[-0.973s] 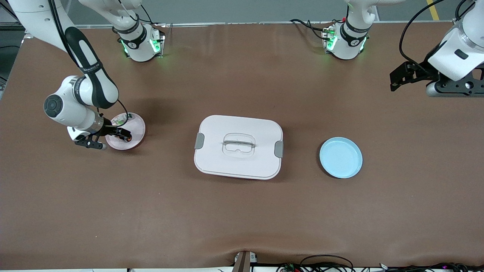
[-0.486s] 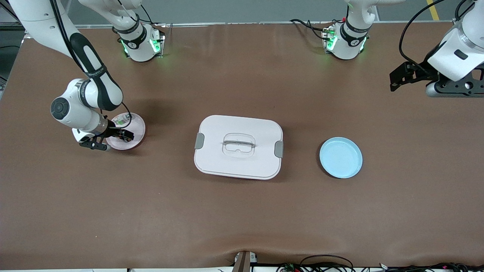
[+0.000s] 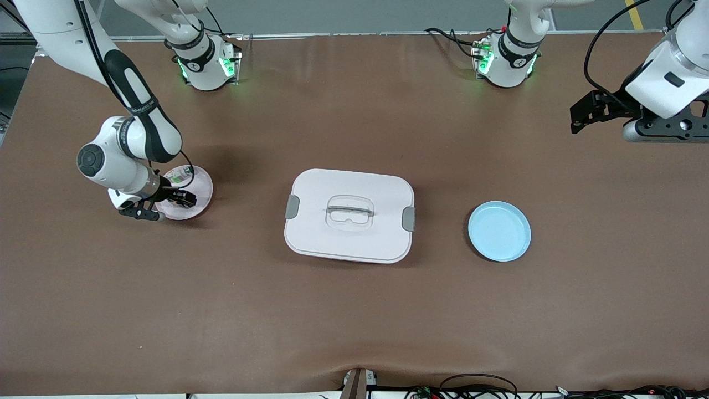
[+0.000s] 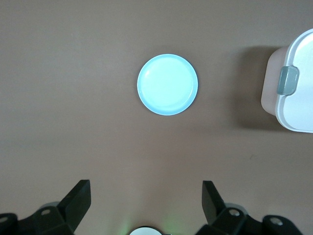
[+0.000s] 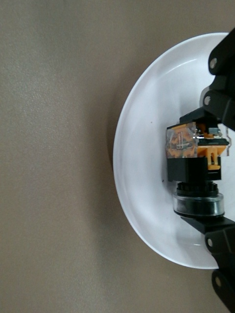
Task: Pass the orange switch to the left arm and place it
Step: 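Close the right gripper on the orange-and-black switch, then lift the switch over the box with the right gripper while the left gripper approaches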
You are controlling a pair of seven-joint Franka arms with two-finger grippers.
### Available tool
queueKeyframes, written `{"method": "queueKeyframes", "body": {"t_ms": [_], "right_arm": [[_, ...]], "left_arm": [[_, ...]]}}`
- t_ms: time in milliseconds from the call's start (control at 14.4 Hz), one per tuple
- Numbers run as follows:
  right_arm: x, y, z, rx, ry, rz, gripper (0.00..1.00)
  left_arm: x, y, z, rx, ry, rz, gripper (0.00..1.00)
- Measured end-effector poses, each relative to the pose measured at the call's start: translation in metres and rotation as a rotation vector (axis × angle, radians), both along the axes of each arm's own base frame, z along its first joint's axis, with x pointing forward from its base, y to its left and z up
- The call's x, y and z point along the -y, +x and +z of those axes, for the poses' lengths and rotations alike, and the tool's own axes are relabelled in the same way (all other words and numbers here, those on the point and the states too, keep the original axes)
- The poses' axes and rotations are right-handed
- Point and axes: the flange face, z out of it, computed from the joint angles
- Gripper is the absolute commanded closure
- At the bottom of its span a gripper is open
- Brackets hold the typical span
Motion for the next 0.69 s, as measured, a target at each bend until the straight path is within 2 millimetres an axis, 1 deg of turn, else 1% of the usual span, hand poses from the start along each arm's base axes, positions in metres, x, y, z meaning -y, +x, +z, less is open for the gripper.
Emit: {"method": "queueKeyframes", "body": {"t_ms": [417,486,556,695], "right_arm": [[-0.004,0.000,0.003,-0.031,0.009,0.012,0.82],[-0.006,0.002,0.011,-0.051,0.017,0.021,0.81],[-0.010,0.006,0.024,-0.076,0.027,0.031,0.81],[-0.015,0.014,0.062,-0.121,0.048,0.050,0.81]], "left_arm": [[0.001,0.000,0.000,0.000,0.000,-0.001,0.00],[0.001,0.000,0.000,0.000,0.000,-0.001,0.00],[0.001,0.000,0.000,0.001,0.000,-0.001,0.00],[0.001,0.000,0.000,0.001,0.000,-0.001,0.00]]}}
